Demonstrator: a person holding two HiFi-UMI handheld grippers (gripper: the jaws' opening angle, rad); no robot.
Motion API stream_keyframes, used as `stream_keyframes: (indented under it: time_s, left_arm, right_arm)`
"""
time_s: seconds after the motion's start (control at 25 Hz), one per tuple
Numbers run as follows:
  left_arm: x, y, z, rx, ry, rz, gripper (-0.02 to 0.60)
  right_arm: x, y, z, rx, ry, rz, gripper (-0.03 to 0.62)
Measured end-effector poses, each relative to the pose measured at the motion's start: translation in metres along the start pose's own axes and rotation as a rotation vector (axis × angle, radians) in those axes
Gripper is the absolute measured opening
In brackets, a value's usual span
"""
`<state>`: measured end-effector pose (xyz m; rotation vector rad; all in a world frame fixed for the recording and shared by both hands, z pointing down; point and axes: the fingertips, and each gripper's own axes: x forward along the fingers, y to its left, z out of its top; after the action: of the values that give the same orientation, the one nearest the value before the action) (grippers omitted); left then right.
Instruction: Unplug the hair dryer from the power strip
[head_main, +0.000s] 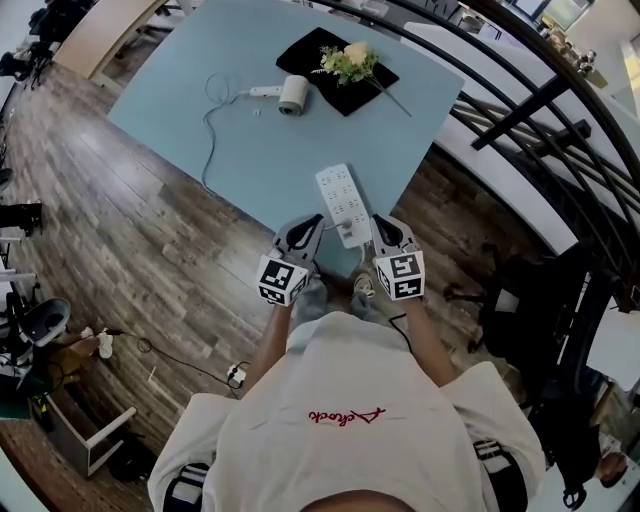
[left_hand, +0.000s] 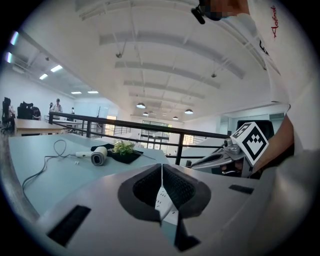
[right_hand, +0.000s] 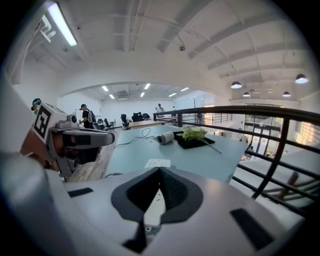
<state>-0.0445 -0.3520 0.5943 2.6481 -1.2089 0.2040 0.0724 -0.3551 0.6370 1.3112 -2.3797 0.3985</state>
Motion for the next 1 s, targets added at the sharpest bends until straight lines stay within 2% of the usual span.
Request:
stream_keyframes:
  time_s: [0.68,1.0]
  left_arm:
    - [-0.011,-0.038,-0.066,-0.061,0.087,-0.022,0.017]
    - [-0.012,-0.039,-0.085,-0.077,0.108,-0.024,0.017]
  right_arm:
    - [-0.01,0.013,-0.076,0.05,0.108,0.032,0.018]
    - [-0.01,0.014,-0.092,0.052,0.132,0.036,0.018]
